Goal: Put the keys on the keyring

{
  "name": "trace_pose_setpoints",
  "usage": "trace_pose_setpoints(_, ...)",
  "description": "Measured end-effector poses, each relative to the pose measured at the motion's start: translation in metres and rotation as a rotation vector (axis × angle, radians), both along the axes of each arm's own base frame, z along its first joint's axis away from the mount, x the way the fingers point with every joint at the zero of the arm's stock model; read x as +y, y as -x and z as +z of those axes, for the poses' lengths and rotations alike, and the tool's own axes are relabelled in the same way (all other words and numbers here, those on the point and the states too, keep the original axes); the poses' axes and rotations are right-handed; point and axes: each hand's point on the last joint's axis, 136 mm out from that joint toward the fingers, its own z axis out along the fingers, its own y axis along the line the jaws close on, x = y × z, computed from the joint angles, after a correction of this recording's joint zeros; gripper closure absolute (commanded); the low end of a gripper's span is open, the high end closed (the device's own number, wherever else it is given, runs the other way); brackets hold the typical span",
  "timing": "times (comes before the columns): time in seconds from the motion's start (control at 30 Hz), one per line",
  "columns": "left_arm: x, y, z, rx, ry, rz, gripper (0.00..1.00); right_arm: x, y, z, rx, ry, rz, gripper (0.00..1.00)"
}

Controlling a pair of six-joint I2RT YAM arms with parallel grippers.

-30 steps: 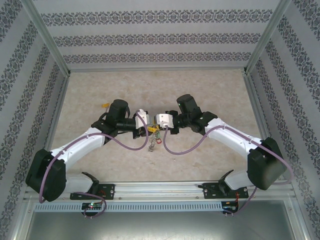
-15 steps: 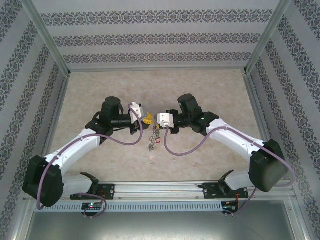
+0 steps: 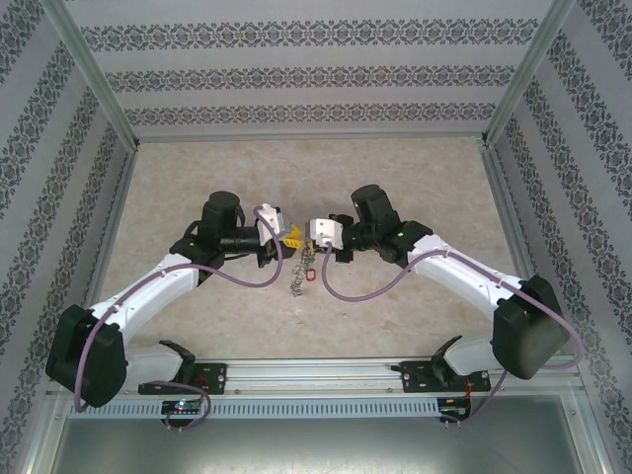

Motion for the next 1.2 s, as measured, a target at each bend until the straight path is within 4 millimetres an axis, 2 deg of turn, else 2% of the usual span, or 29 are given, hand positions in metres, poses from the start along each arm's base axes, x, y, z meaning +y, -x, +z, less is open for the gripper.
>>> trace_pose_setpoints(0.33,0.0,0.001,-0.009,0.022,-0.017,-0.01,0.76,0.002,-0.004,0.006,-0.004,-0.025,-0.016,0.94)
trace_pose_setpoints(0.53,0.0,0.0,-0.013,0.033,-0.024,-0.007,0.81,0.003,-0.005,0.007,0.006,-0.035,-0.026,0.94)
trace_pose_setpoints(0.67,0.0,-0.001,-0.014,0.031,-0.028,-0.001,0.78,0.004,-0.005,0.008,0.009,-0.042,-0.026,0.94)
trace_pose_setpoints(0.87,0.002,-0.005,-0.016,0.023,-0.042,0.02,0.78,0.006,-0.002,0.009,0.015,-0.045,-0.017,0.94)
trace_pose_setpoints(1.2,0.003,-0.005,-0.019,0.017,-0.057,0.02,0.85,0.01,0.002,0.01,0.042,-0.058,-0.017,0.95)
